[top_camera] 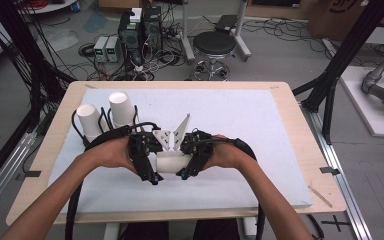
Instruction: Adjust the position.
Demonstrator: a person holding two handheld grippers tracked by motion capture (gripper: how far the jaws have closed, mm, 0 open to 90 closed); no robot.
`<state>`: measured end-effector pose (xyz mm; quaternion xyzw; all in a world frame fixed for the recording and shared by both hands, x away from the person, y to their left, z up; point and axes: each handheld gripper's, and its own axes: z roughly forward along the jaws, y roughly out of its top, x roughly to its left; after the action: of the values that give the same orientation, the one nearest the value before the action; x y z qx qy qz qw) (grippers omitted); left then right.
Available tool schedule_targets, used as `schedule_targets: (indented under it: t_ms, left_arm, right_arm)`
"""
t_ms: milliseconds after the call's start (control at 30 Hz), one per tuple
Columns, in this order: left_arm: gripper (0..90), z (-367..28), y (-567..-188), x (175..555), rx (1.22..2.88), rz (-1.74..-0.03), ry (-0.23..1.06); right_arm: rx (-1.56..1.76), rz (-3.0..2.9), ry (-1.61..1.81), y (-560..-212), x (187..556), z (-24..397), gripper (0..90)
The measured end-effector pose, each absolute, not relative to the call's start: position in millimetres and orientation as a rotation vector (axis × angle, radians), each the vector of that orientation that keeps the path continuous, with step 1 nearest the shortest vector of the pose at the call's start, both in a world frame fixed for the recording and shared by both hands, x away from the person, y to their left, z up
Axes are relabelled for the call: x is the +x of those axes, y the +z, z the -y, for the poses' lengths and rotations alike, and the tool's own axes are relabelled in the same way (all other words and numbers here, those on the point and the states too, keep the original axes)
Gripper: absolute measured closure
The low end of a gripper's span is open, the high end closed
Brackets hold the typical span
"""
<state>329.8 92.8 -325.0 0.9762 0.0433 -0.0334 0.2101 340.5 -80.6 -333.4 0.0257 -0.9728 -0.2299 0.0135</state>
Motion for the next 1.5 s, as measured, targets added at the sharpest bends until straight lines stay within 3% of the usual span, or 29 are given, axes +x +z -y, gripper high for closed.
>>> schedule_targets:
  t_ms: [167,433,500,533,833,1000,1133,1500]
  left_arm:
    - [12.5,-92.4,-324.8,331.5,2.707,-0.126,-0.09]
    - [22.6,-91.0,-325.0,333.2,2.703,-0.108,-0.091]
    - [27.0,-90.4,-325.1,333.6,2.7,-0.099,-0.089]
    - [34.0,-90.1,-325.6,332.7,2.683,-0.114,-0.101]
    - [35.3,-91.4,-327.0,333.2,2.675,-0.111,-0.083]
    - [35.2,-92.4,-326.3,333.6,2.687,-0.092,-0.075]
    - [35.1,-94.4,-329.1,333.6,2.677,-0.099,-0.074]
    - [35.1,-93.6,-334.4,331.4,2.684,-0.098,-0.08]
  right_arm:
    - [0.081,3.029,-0.711,-333.9,340.5,80.3,32.7]
    - [0.087,3.03,-0.698,-335.2,340.4,78.3,32.8]
    - [0.087,3.03,-0.693,-335.7,340.0,77.4,32.9]
    - [0.09,3.03,-0.692,-335.6,339.8,76.5,32.9]
    - [0.087,3.034,-0.7,-335.3,340.9,76.7,32.5]
    - [0.09,3.029,-0.708,-336.2,340.4,76.2,29.7]
    - [0.096,3.015,-0.799,-333.2,339.1,76.7,19.7]
    - [0.073,2.983,-0.925,-322.8,340.7,82.0,18.0]
